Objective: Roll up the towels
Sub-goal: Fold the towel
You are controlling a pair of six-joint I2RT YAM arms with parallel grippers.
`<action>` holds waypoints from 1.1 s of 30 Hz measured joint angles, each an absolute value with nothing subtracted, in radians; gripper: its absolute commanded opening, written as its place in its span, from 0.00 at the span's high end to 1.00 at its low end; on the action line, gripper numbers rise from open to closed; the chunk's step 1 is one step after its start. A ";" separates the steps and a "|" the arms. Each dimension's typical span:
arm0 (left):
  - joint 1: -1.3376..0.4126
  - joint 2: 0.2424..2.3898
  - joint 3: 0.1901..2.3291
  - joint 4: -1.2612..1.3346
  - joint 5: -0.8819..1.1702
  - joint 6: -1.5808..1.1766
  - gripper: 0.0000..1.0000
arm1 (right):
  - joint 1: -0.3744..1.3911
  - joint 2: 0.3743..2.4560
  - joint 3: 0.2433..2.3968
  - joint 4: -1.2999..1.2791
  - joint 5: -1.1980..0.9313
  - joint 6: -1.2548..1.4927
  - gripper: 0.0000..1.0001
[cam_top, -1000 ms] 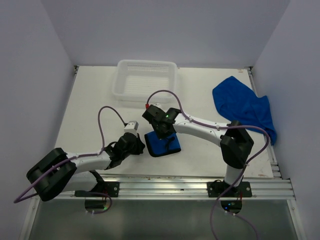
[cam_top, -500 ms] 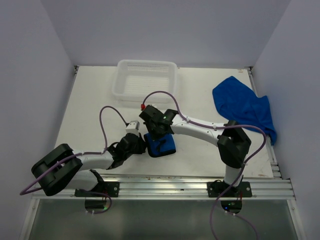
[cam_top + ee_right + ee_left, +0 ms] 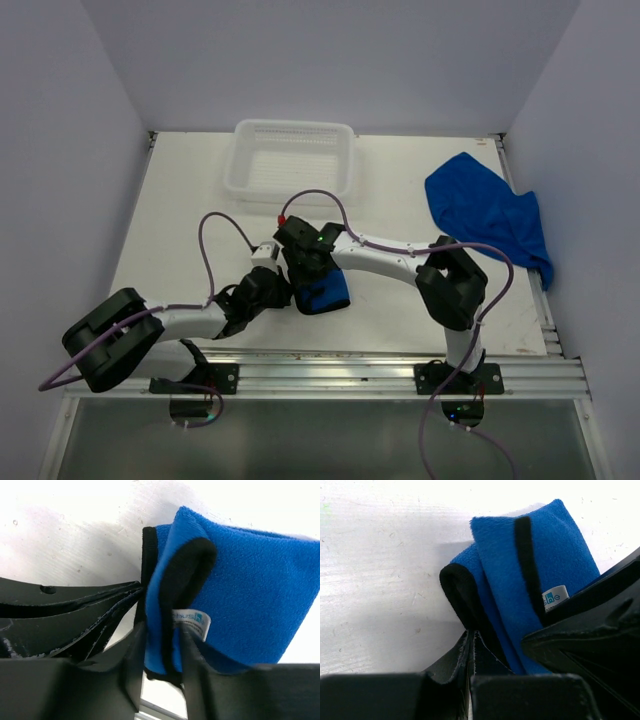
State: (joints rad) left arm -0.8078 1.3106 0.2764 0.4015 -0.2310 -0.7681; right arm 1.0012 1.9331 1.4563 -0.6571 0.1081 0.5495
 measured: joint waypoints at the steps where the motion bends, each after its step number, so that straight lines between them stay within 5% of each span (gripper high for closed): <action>1: -0.808 1.310 0.276 0.401 -0.231 -0.768 1.00 | 1.001 1.933 1.456 -0.656 0.108 0.553 0.58; 18: -0.809 1.229 0.250 0.325 -0.250 -0.768 1.00 | 1.000 1.775 1.443 -0.694 0.179 0.548 0.36; 33: -0.809 1.158 0.251 0.217 -0.285 -0.764 1.00 | 0.905 1.654 1.190 -0.646 0.213 0.569 0.75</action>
